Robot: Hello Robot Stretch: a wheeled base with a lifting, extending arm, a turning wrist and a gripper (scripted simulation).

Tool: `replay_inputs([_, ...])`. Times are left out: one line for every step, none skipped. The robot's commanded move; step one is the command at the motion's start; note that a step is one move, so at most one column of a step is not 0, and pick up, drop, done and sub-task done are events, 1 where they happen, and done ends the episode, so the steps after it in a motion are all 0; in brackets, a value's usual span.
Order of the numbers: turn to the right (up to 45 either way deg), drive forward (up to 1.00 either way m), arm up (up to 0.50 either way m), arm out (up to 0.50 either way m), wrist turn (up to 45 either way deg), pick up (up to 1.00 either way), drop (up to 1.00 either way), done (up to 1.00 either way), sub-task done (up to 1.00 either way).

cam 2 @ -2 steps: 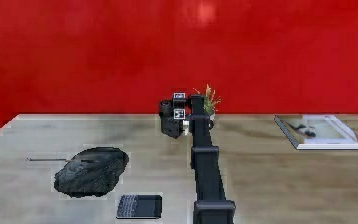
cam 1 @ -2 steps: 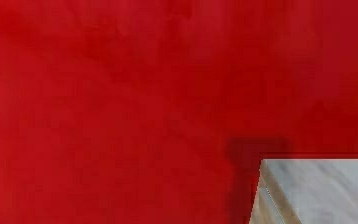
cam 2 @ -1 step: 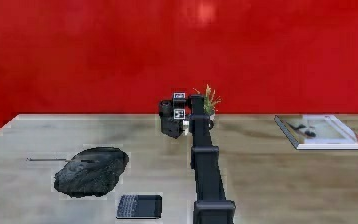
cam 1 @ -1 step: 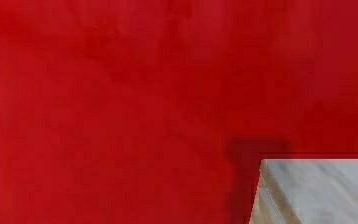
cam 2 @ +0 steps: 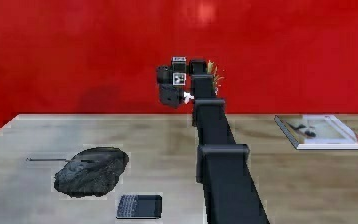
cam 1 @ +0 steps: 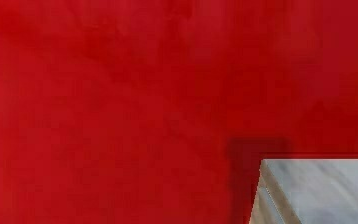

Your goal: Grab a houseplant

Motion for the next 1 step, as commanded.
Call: replay_inputs([0.0,0.00,0.00,0.00,0.0,0.00,0.00,1.00,0.00])
